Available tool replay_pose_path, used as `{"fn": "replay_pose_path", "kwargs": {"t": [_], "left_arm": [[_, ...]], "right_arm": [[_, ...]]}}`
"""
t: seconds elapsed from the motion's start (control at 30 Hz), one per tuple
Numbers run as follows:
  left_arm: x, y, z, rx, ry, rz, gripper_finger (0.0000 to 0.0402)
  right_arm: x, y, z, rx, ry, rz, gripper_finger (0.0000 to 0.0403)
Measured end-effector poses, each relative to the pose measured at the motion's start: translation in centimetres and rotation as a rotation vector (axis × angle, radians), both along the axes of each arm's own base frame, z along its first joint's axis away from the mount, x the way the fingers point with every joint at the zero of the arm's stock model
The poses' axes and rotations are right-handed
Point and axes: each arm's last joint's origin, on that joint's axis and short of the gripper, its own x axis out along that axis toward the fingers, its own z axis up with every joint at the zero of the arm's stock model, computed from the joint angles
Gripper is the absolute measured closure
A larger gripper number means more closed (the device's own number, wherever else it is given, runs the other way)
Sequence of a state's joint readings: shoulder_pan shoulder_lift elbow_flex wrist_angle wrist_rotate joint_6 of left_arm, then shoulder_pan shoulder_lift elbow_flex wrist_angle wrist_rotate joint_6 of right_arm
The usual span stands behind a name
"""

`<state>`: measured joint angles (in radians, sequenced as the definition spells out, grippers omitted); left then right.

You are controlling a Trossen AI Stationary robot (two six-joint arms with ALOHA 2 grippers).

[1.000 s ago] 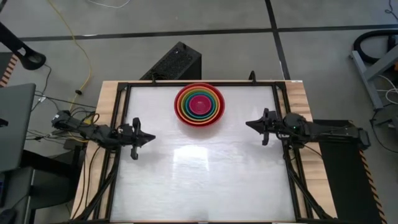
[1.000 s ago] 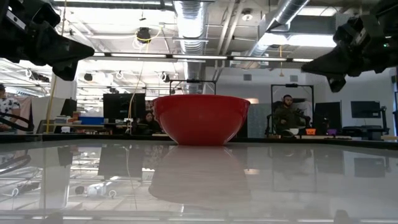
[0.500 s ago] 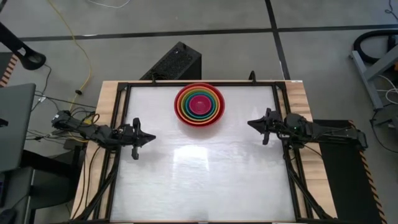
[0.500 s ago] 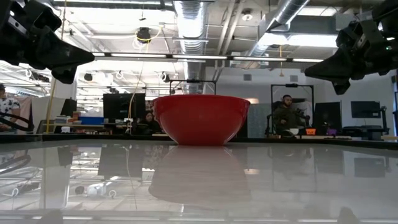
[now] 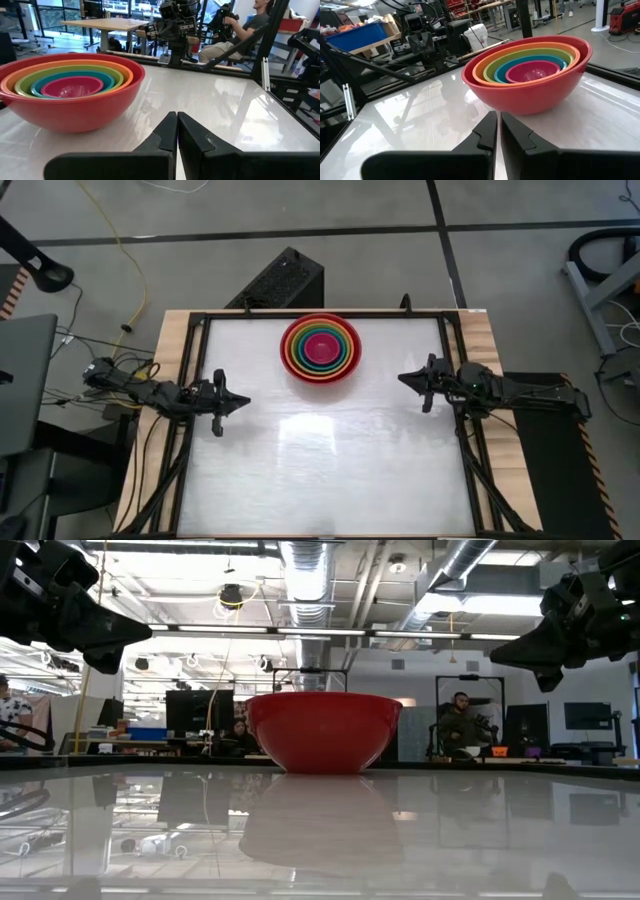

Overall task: Nest bowls inside each other
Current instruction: Return to Home Position

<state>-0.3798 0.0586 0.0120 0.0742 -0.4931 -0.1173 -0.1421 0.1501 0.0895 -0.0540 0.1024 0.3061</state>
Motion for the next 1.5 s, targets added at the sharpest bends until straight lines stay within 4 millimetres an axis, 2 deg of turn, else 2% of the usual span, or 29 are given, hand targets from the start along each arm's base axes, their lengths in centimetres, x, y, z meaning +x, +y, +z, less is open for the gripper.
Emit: {"fn": "replay_pose_path", "kwargs": {"t": [1.5], "left_arm": [[0.00,0.00,-0.01,0.001,0.001,0.000,0.0401]], "right_arm": [[0.00,0.00,0.03,0.000,-0.001,0.000,0.0359]]}}
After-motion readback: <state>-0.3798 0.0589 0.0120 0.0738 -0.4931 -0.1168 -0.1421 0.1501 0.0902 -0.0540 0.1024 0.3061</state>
